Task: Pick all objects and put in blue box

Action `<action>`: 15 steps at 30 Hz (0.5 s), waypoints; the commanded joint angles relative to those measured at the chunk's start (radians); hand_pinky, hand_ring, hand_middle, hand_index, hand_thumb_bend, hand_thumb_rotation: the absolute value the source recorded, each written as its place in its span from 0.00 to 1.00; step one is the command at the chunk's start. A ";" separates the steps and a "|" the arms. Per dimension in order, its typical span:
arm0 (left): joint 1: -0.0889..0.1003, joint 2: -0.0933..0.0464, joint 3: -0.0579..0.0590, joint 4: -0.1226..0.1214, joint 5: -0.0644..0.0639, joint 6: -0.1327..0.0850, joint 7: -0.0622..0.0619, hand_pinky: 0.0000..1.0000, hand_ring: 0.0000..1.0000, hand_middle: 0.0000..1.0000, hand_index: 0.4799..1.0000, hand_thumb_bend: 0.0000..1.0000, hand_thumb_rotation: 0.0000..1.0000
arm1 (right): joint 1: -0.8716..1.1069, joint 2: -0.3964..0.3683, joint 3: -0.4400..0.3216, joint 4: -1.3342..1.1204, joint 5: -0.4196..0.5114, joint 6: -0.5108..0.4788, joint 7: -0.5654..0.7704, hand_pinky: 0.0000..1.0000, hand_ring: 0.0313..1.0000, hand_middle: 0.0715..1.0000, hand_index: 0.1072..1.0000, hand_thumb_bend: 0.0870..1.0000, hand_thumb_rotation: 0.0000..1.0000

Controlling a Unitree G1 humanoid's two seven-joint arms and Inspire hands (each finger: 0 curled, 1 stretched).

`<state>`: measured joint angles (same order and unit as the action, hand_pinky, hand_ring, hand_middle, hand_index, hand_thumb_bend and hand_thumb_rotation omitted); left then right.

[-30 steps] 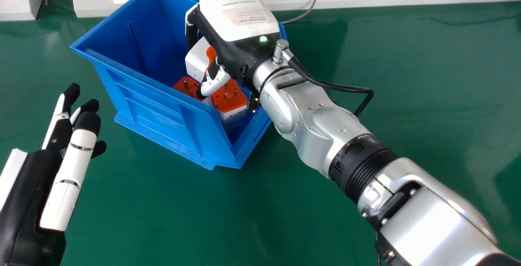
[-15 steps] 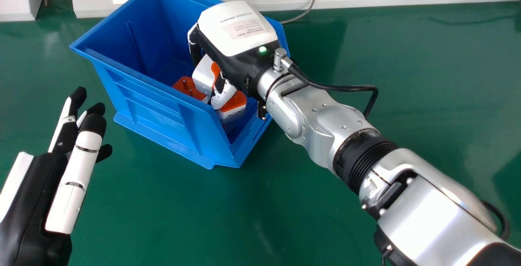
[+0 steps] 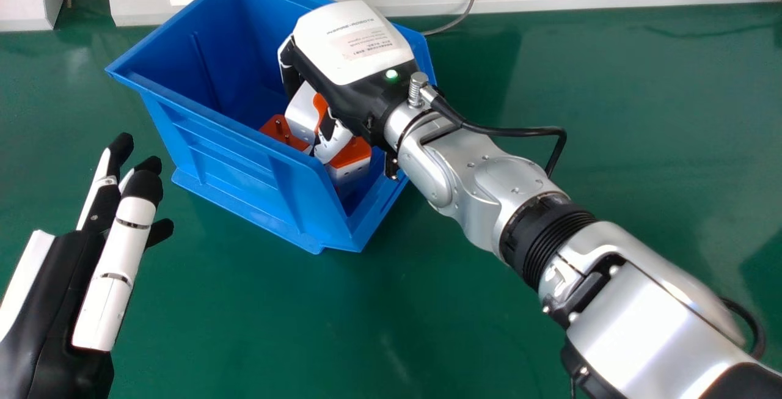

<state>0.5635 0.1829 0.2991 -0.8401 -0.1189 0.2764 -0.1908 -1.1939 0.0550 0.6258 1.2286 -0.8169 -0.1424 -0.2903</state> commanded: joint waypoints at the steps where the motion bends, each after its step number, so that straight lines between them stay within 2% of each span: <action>1: 0.002 0.001 0.000 -0.033 0.003 0.000 0.006 0.89 0.95 0.97 1.00 0.49 1.00 | -0.046 0.004 -0.037 -0.007 0.051 -0.003 0.056 0.35 0.43 0.49 0.42 0.45 0.00; 2: 0.001 0.002 -0.001 -0.032 0.003 0.000 0.007 0.89 0.95 0.97 1.00 0.49 1.00 | -0.046 0.005 -0.047 -0.010 0.065 0.002 0.079 0.35 0.43 0.49 0.42 0.45 0.00; 3: -0.001 0.002 -0.002 -0.031 0.005 0.001 0.007 0.89 0.95 0.97 1.00 0.49 1.00 | -0.044 0.004 -0.050 -0.014 0.071 0.009 0.095 0.37 0.50 0.56 0.48 0.44 0.00; 5: -0.002 0.003 -0.003 -0.031 0.007 0.004 0.008 0.89 0.95 0.97 1.00 0.49 1.00 | -0.042 0.003 -0.047 -0.020 0.072 0.023 0.108 0.51 0.65 0.69 0.62 0.53 0.00; 6: -0.004 0.004 -0.004 -0.031 0.008 0.005 0.008 0.89 0.95 0.97 1.00 0.49 1.00 | -0.042 0.003 -0.043 -0.021 0.070 0.028 0.107 0.51 0.65 0.69 0.62 0.53 0.00; 7: -0.005 0.005 -0.004 -0.031 0.009 0.006 0.008 0.89 0.95 0.97 1.00 0.49 1.00 | -0.042 0.003 -0.040 -0.020 0.068 0.031 0.104 0.56 0.71 0.74 0.68 0.58 0.00; 10: -0.011 0.009 -0.004 -0.028 0.013 0.008 0.008 0.89 0.95 0.97 1.00 0.49 1.00 | -0.040 0.000 -0.036 -0.018 0.066 0.032 0.099 0.61 0.76 0.79 0.74 0.63 0.01; 13: -0.016 0.011 -0.002 -0.021 0.016 0.007 0.007 0.89 0.95 0.97 1.00 0.49 1.00 | -0.043 -0.003 -0.030 -0.018 0.063 0.038 0.105 0.75 0.88 0.89 0.86 0.74 0.03; 15: -0.022 0.014 -0.001 -0.013 0.016 0.005 0.006 0.89 0.95 0.97 1.00 0.49 1.00 | -0.044 -0.004 -0.029 -0.019 0.063 0.041 0.105 0.79 0.90 0.92 0.89 0.76 0.04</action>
<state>0.5475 0.1859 0.2952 -0.8416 -0.1154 0.2922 -0.1888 -1.1946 0.0542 0.5955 1.2262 -0.7514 -0.1012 -0.1815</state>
